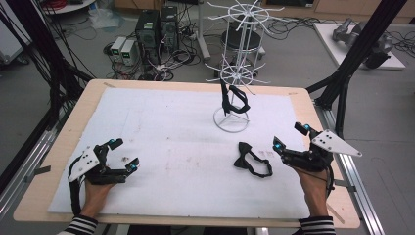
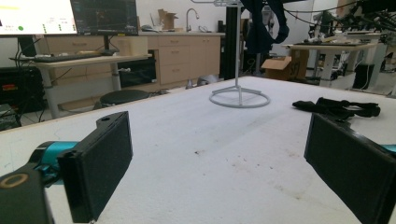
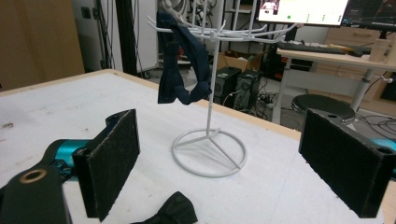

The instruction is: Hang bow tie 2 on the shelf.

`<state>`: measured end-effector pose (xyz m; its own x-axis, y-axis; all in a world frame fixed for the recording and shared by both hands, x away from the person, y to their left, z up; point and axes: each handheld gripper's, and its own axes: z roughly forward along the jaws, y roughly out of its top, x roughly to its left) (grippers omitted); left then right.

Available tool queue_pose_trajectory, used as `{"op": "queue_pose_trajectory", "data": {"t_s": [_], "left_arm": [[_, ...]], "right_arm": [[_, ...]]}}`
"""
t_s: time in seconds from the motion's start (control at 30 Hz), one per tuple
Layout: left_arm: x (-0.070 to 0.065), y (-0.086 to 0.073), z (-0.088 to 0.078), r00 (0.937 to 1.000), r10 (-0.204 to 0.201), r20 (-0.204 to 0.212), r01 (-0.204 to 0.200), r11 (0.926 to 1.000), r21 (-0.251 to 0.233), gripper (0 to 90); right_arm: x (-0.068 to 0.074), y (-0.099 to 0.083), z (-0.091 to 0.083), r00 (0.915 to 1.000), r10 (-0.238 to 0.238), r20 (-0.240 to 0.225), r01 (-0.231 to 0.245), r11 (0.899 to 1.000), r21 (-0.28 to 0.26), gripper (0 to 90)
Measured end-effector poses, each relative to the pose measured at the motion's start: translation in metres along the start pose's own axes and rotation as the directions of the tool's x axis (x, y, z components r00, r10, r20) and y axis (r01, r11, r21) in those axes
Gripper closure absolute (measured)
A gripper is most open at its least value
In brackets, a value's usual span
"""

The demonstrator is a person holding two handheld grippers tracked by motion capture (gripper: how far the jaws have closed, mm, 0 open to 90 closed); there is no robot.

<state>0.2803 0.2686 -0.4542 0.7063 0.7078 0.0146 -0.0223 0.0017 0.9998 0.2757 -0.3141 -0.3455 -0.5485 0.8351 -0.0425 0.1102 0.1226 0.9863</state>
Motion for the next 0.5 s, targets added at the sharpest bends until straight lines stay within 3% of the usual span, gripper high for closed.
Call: {"op": "queue_pose_trajectory", "data": {"t_s": [0.5], "left_arm": [[0.0,0.0,0.0,1.0,-0.002,-0.001,0.002,1.0,-0.006,8.2]], "right_arm": [[0.004,0.015,0.021,0.9973,-0.053,-0.05,0.058,0.993,0.098,11.9]]}}
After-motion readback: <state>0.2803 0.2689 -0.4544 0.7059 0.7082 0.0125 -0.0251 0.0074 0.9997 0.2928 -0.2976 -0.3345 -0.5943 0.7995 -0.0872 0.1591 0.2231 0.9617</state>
